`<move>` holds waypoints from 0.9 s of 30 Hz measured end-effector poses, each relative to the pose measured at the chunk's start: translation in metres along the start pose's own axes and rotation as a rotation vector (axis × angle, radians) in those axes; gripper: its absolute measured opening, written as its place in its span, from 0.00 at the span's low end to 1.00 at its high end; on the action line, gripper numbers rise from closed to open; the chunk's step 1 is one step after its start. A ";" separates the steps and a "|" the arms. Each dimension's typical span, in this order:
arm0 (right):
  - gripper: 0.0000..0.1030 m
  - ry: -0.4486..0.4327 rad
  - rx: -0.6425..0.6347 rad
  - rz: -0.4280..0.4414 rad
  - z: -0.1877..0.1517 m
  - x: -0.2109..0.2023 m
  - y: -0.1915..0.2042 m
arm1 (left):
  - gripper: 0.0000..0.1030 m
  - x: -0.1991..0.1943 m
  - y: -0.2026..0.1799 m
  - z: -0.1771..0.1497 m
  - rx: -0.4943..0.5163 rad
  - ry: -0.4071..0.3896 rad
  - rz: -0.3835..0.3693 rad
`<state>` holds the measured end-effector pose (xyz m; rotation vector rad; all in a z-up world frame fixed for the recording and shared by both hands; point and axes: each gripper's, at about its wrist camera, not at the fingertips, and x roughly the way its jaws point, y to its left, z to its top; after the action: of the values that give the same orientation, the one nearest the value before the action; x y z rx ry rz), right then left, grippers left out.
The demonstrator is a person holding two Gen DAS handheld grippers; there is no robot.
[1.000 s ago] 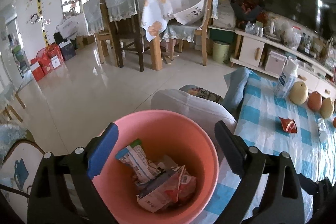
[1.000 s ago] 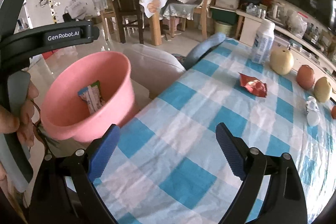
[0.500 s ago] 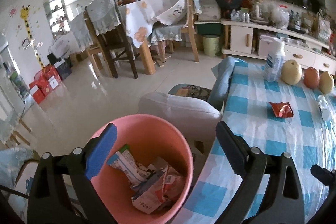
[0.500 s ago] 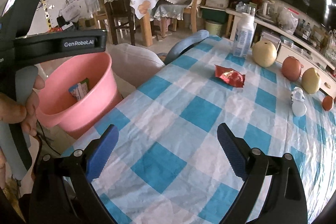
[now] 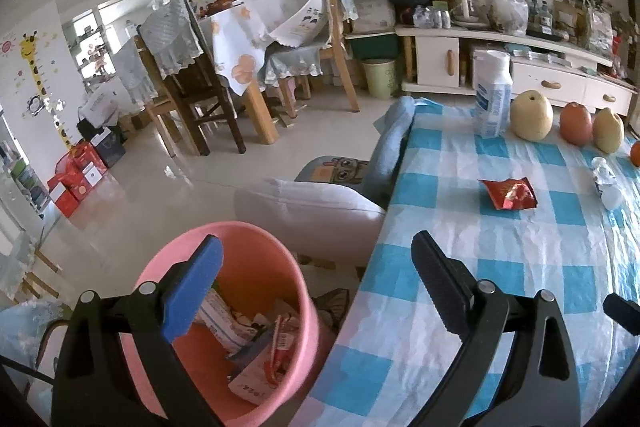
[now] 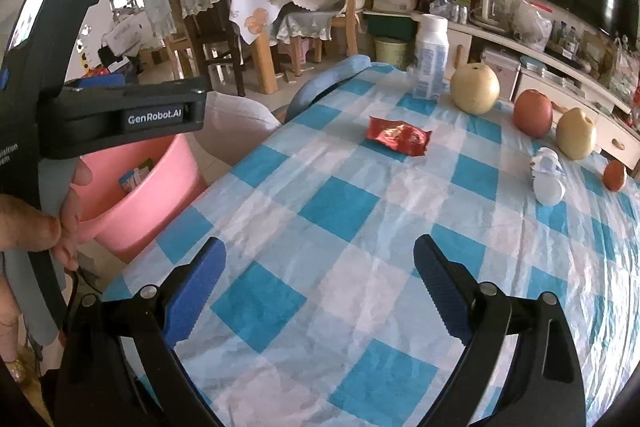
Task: Collect trash
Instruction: 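Return both tools to the table over the red candy and white bottle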
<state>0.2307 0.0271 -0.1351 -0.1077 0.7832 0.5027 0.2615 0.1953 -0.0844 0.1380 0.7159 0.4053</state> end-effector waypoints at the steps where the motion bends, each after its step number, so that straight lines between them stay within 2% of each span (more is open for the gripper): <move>1: 0.91 0.000 0.003 -0.002 0.000 -0.001 -0.002 | 0.93 0.000 -0.003 0.000 0.004 0.002 -0.001; 27: 0.91 0.014 0.117 -0.034 -0.008 -0.013 -0.079 | 0.93 0.006 -0.058 -0.001 0.089 0.027 -0.030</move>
<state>0.2552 -0.0497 -0.1394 -0.0161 0.8215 0.4236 0.2826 0.1447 -0.1037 0.2062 0.7622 0.3474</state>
